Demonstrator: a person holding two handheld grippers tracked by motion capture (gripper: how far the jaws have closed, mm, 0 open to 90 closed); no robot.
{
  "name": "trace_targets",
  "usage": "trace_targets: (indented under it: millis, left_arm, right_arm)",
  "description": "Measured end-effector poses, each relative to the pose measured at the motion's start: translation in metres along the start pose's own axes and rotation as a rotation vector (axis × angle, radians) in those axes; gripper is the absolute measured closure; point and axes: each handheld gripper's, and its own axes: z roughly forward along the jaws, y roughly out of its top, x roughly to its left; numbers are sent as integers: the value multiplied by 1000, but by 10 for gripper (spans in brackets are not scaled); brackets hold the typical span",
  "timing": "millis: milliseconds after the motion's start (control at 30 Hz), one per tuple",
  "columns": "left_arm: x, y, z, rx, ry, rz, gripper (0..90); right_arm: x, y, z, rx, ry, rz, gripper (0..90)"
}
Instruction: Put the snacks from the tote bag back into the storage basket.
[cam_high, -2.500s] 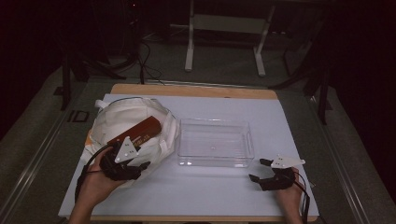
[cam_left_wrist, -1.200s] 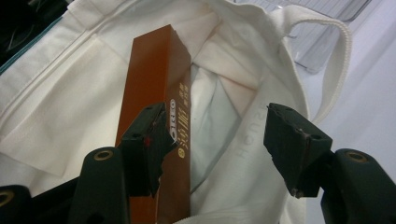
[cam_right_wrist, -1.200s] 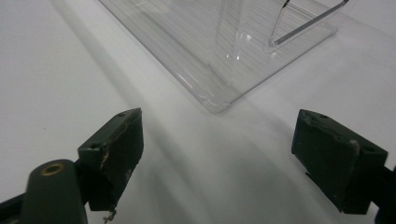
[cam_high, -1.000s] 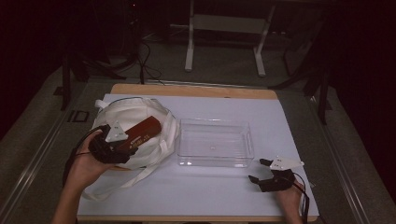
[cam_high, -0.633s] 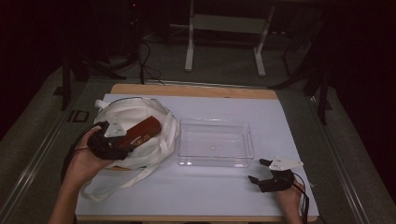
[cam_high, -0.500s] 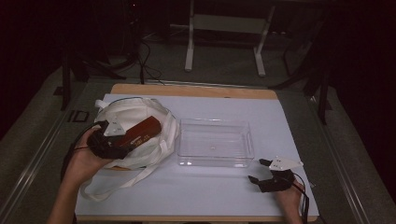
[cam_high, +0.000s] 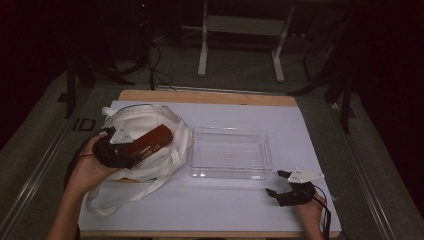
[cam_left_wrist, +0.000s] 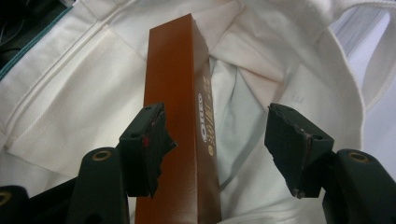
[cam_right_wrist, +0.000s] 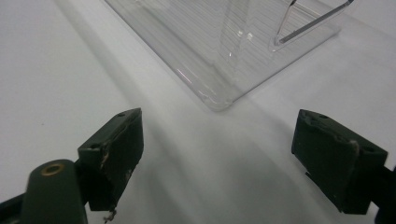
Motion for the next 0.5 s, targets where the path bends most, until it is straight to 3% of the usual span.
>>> trace_targets:
  millis: [500]
  left_arm:
    - [13,-2,9,56,-11,-19,398]
  right_arm:
    - [1,0,0,1,-1,-5,169]
